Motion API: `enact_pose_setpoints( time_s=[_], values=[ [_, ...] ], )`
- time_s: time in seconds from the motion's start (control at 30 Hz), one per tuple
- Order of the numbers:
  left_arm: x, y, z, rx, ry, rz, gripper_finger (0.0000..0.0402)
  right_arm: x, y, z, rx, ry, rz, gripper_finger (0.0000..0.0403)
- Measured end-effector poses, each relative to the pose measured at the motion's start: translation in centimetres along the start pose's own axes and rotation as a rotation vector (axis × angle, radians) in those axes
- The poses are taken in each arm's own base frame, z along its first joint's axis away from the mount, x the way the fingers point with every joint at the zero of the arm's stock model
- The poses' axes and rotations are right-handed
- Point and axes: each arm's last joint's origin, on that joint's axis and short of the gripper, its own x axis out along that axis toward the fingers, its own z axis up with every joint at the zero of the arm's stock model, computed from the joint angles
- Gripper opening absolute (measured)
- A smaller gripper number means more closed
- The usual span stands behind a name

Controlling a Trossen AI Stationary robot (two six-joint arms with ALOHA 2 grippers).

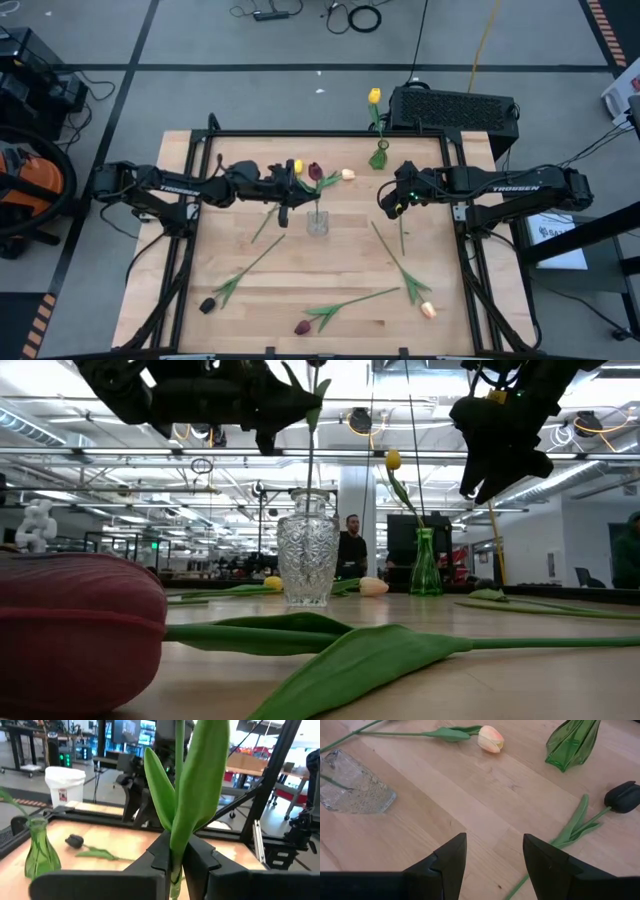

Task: Sort flowers into vase by color
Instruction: Put the top dark red tulip into the transparent vase

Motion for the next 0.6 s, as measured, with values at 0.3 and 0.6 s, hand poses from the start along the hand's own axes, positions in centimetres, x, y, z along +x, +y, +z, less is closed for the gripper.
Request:
enact_pose_setpoints(
  time_s=[0.3,0.6],
  values=[
    [-0.01,0.06,-0.42,-0.061,0.043,0.009,0.0045,0.00,0.06,0.06,0.002,-0.006,0.006,0.0187],
    [-0.01,0.08,-0.40,-0.063,0.039,0.016,0.0075,0.00,0.11,0.11,0.005,-0.011,0.011,0.0187]
  ],
)
